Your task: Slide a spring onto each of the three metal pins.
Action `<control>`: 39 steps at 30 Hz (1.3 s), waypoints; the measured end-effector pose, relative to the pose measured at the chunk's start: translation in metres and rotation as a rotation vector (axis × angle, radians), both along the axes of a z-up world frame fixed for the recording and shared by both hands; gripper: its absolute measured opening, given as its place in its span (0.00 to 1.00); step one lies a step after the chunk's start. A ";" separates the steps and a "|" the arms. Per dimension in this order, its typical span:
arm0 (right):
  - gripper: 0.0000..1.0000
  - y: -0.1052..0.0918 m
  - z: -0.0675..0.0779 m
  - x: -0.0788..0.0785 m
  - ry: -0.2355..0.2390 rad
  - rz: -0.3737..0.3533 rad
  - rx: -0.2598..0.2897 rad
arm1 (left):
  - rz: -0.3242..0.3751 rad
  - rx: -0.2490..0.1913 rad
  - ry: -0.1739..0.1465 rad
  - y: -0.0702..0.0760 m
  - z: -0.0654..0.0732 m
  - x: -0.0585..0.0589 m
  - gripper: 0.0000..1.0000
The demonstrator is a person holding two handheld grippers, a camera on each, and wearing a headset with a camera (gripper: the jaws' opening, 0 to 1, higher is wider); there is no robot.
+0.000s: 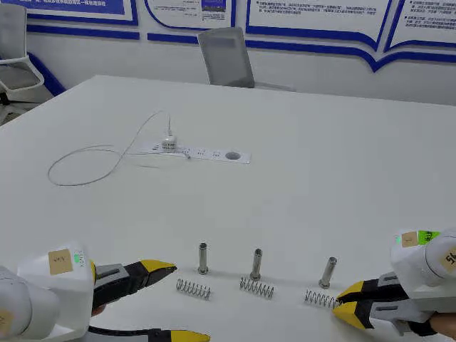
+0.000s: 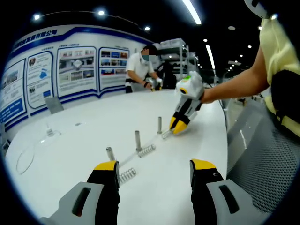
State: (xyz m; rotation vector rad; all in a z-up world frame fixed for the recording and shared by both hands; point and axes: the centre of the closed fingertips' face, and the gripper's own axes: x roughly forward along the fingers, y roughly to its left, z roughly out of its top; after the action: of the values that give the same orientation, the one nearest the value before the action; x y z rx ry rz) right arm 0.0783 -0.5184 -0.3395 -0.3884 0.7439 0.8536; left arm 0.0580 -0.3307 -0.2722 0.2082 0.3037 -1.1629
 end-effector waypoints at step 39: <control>0.12 0.099 0.053 -0.041 0.033 0.346 -0.037 | -0.242 0.087 -0.064 -0.055 -0.007 -0.020 0.29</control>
State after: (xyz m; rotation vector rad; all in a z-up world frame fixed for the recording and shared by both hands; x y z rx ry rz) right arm 0.0370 -0.4191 -0.2869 -0.5475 0.7345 1.1745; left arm 0.0380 -0.3861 -0.2793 0.3654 0.2785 -1.3800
